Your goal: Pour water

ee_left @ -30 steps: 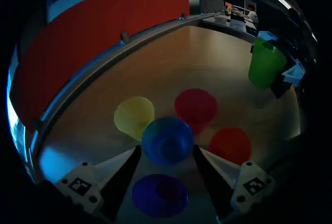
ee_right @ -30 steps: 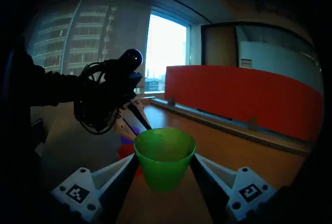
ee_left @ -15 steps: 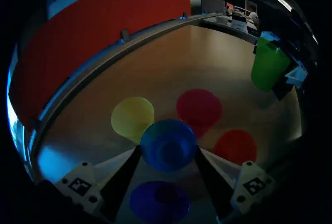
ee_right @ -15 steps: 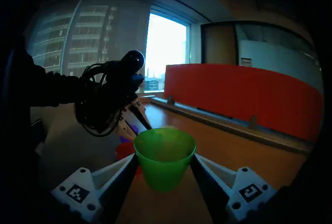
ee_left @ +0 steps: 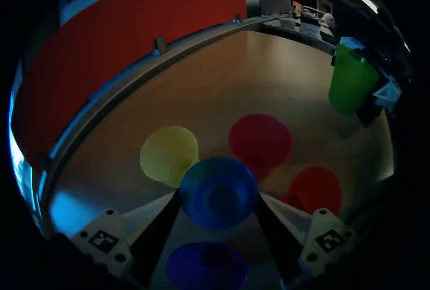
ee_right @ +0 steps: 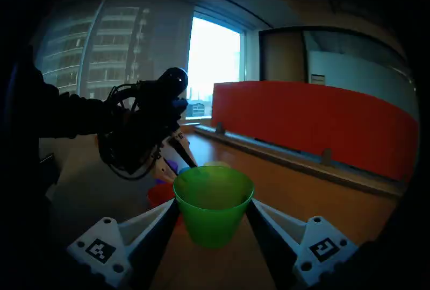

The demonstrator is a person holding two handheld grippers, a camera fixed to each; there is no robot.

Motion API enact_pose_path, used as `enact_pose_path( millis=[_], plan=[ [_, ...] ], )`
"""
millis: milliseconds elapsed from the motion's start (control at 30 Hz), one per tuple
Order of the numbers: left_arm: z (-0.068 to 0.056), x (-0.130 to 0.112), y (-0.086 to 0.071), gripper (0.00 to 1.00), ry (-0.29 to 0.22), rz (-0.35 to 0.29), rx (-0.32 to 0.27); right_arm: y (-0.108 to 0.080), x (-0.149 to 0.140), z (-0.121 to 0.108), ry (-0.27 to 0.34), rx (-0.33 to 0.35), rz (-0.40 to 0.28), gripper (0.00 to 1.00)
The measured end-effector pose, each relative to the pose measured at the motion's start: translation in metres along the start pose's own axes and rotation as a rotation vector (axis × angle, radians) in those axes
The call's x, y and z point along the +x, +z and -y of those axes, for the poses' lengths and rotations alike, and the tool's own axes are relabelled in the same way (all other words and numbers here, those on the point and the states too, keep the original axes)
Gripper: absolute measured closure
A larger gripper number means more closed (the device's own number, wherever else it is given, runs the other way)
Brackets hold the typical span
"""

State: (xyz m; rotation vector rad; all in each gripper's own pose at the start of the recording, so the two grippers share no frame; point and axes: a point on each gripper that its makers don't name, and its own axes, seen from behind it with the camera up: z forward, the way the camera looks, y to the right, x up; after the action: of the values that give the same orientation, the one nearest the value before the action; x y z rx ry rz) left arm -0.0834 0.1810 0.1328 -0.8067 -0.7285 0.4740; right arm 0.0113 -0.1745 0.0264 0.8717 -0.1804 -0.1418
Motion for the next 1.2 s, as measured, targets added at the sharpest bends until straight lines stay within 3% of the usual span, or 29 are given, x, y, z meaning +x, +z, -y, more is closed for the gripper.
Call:
enact_pose_path(
  millis=[700, 1200],
  plan=[
    [0.002, 0.003, 0.001, 0.13, 0.006, -0.041, 0.013, 0.001, 0.002, -0.001, 0.004, -0.008, 0.000, 0.11],
    [0.007, 0.022, -0.023, 0.13, -0.009, -0.129, 0.039, 0.000, 0.013, 0.006, -0.007, -0.006, 0.000, 0.12]
  ],
)
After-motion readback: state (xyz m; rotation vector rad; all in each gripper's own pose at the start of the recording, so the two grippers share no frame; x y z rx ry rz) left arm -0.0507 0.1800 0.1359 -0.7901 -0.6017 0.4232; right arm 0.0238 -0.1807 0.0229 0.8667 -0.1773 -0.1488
